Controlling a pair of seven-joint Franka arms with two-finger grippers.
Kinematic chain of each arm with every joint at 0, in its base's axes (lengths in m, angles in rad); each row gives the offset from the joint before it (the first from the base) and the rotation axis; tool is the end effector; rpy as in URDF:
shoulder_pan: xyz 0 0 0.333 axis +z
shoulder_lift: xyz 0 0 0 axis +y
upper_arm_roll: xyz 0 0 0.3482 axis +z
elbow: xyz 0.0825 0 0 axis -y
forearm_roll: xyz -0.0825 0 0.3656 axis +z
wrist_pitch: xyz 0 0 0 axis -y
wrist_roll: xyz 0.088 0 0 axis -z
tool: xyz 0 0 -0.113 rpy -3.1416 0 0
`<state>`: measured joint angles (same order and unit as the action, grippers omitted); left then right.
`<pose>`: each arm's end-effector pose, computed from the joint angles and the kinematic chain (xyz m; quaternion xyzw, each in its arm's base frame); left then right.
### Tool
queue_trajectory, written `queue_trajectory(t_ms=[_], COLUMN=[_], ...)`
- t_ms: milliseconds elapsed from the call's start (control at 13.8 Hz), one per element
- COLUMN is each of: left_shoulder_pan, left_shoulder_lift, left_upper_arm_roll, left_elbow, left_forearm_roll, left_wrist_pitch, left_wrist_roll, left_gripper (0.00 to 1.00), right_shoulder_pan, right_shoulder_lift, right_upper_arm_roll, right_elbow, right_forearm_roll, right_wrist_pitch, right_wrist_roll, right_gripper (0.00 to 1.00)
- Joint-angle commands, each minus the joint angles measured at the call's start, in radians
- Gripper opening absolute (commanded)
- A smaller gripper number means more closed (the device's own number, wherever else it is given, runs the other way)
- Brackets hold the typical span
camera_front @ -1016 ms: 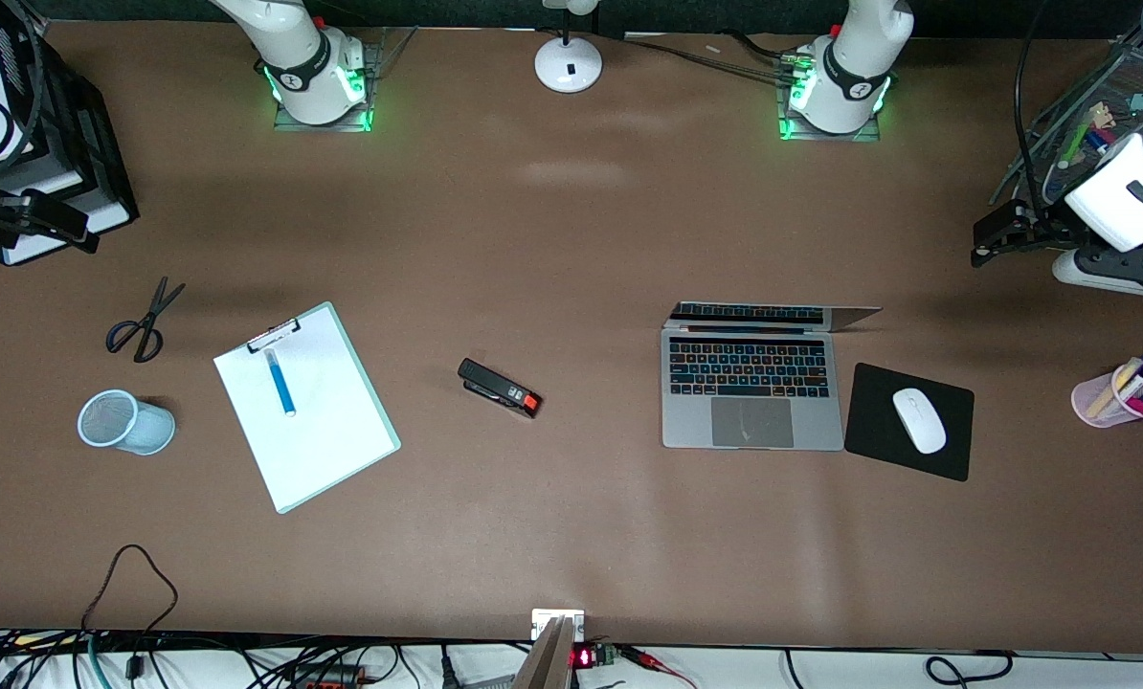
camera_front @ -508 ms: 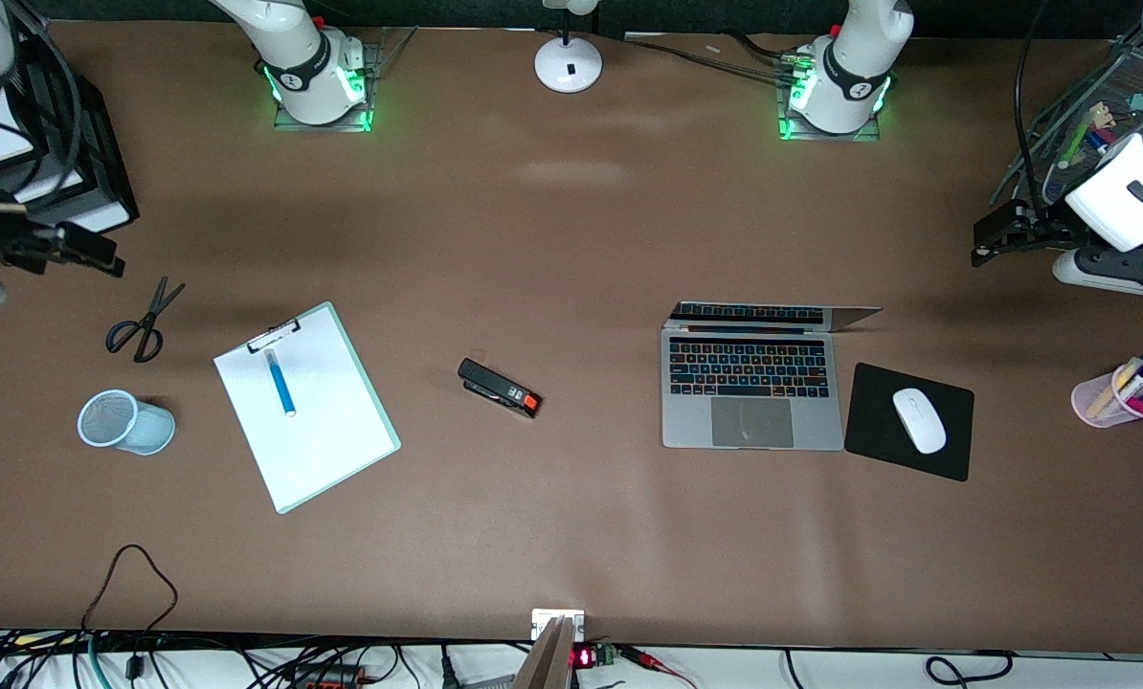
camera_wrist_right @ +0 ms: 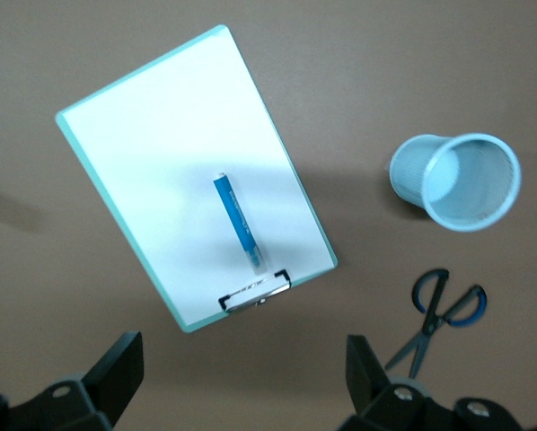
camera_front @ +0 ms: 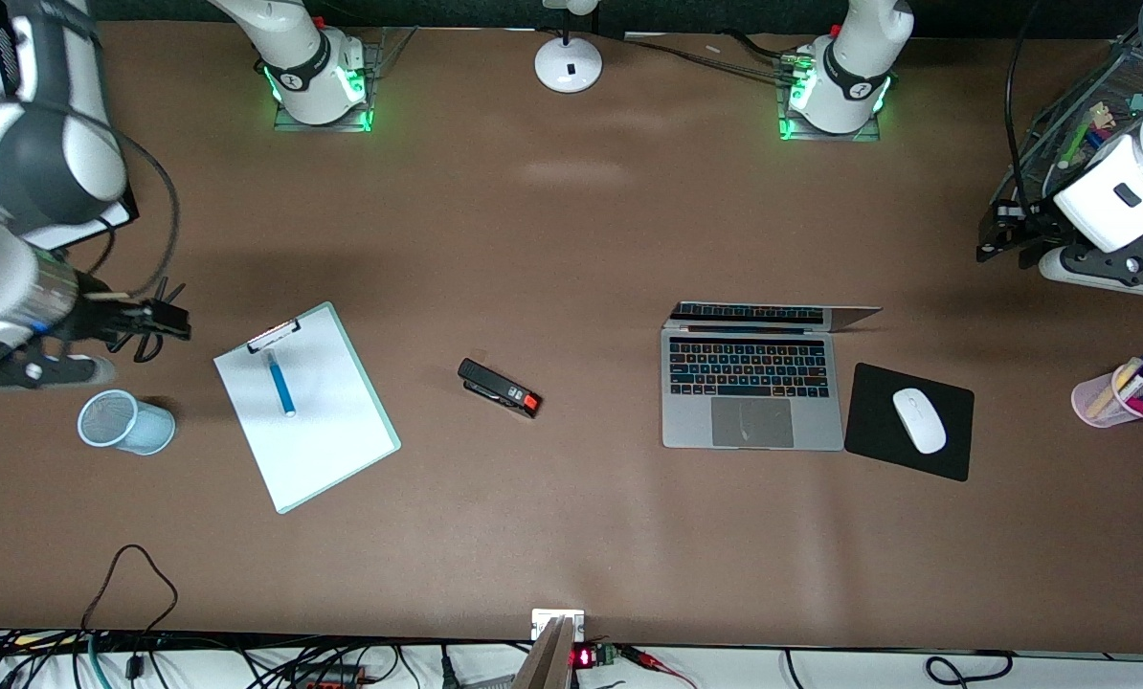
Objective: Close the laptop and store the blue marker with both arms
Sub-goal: 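Reach the right gripper down to the blue marker on the clipboard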
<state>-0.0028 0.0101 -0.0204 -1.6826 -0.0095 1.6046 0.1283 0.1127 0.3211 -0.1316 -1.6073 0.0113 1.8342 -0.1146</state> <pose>0.5365 -0.0134 0.5975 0.9962 -0.0752 -0.0437 0.0071 0.6362 -0.0012 0.4674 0.9977 0.0484 -0.0466 0.0124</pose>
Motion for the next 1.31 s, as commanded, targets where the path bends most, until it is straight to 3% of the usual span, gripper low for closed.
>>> queue_trajectory(t_ms=[0, 218, 581, 871, 1234], left_shoulder_pan=[0.000, -0.005, -0.005, 0.000, -0.003], left_shoulder_lift=[0.036, 0.040, 0.037, 0.030, 0.040], left_upper_arm_roll=[-0.001, -0.001, -0.047, -0.137, -0.220], left_elbow=[0.050, 0.052, 0.052, 0.040, -0.043], left_forearm_roll=[-0.026, -0.026, -0.027, -0.098, -0.124], left_wrist_pitch=[-0.054, -0.080, -0.152, -0.213, -0.102], left_wrist_roll=[0.008, -0.001, -0.056, -0.220, -0.317], left_gripper=[0.11, 0.01, 0.00, 0.00, 0.00], right_shoulder_pan=[0.018, 0.042, 0.039, 0.048, 0.062], right_shoulder_lift=[0.078, 0.139, 0.225, 0.265, 0.314], right_upper_arm_roll=[-0.002, -0.002, -0.002, -0.003, -0.003], right_elbow=[0.029, 0.027, -0.008, -0.063, -0.091], right_forearm_roll=[0.001, -0.007, -0.004, 0.002, 0.006], right_wrist_pitch=[0.040, 0.097, 0.226, 0.374, 0.509], right_wrist_roll=[-0.034, -0.036, -0.146, -0.212, -0.211], right_gripper=[1.00, 1.00, 1.00, 1.00, 1.00])
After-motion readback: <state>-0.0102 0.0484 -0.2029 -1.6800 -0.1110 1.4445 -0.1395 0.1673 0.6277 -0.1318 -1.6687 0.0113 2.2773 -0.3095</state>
